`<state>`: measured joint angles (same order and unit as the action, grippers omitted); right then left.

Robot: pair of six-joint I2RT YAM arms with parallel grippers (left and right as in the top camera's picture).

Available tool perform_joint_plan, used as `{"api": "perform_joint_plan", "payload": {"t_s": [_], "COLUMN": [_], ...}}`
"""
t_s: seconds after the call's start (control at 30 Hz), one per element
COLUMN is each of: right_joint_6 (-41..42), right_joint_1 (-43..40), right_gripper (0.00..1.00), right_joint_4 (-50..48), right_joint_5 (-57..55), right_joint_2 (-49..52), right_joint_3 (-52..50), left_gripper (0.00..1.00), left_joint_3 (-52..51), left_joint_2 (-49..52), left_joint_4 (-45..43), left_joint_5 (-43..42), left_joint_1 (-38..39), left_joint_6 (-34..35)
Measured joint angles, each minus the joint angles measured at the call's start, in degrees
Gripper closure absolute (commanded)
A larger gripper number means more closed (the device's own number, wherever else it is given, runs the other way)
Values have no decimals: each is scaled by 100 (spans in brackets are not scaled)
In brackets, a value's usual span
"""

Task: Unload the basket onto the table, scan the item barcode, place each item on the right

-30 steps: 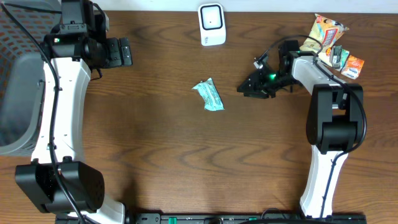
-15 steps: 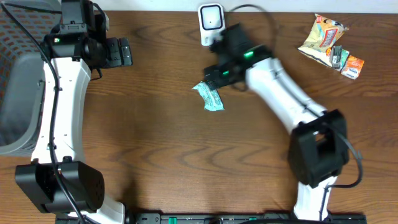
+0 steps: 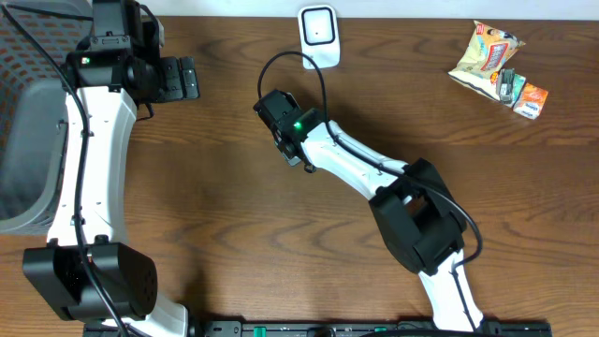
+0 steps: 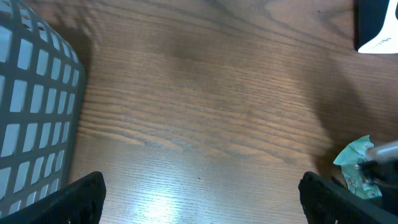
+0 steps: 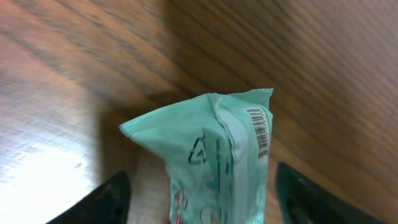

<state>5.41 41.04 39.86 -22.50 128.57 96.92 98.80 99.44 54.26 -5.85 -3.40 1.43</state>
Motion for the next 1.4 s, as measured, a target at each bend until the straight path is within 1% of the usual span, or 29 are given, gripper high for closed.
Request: {"api": "perform_joint_plan", "payload": {"t_s": [0.07, 0.1, 0.17, 0.2, 0.27, 0.3, 0.4, 0.47, 0.57, 0.67, 0.97, 1.07, 1.17, 1.23, 1.3, 1.33, 1.37, 1.4], "right_joint_6": [-11, -2, -9, 13, 76, 120, 223, 245, 273, 273, 275, 313, 330, 337, 356, 376, 428, 431], "right_joint_1": [-24, -44, -87, -114, -168, -190, -260, -339, -573, -944, -2205, -2433, -2581, -2682, -2802, -2874, -2955, -3018], "right_gripper": [47, 55, 77, 84, 92, 94, 95, 99, 99, 99, 99, 99, 98, 93, 81, 70, 64, 61], "right_joint_4": [-15, -48, -46, -57, -48, -44, -26, 33, 166, 299, 271, 236, 203, 133, 127, 133, 195, 223], "right_joint_5": [-50, -125, -177, -234, -282, -286, -203, 26, 726, 1895, 6299, 7283, 7816, 7971, 7947, 7978, 7989, 7993], "right_joint_2": [94, 133, 181, 214, 232, 232, 223, 192, 125, 15, -234, -184, 26, 249, 483, 573, 625, 638], "right_joint_3": [0, 9, 17, 24, 57, 63, 90, 125, 219, 328, 332, 107, -177, -365, -494, -544, -564, -573], "left_gripper": [2, 2, 2, 2, 2, 2, 2, 2, 2, 2, 2, 2, 2, 2, 2, 2, 2, 2], "left_joint_3": [0, 0, 0, 0, 0, 2, 0, 0, 0, 0, 0, 0, 2, 2, 0, 0, 0, 2], "left_joint_2": [0, 0, 0, 0, 0, 0, 0, 0, 0, 0, 0, 0, 0, 0, 0, 0, 0, 0], "left_joint_4": [0, 0, 0, 2, 0, 2, 2, 0, 0, 2, 0, 0, 0, 0, 0, 0, 0, -2], "left_joint_5": [0, 2, 2, 0, 0, 2, 2, 0, 0, 0, 0, 0, 0, 2, 0, 0, 0, 0], "left_joint_1": [-2, -2, -2, 0, 0, 0, 0, -2, 0, 0, 0, 0, -2, 0, -2, -2, 0, 0], "left_joint_6": [-2, -2, -2, 0, -2, -2, -2, -2, -2, -2, -2, -2, -2, -2, -2, -2, -2, -2]}}
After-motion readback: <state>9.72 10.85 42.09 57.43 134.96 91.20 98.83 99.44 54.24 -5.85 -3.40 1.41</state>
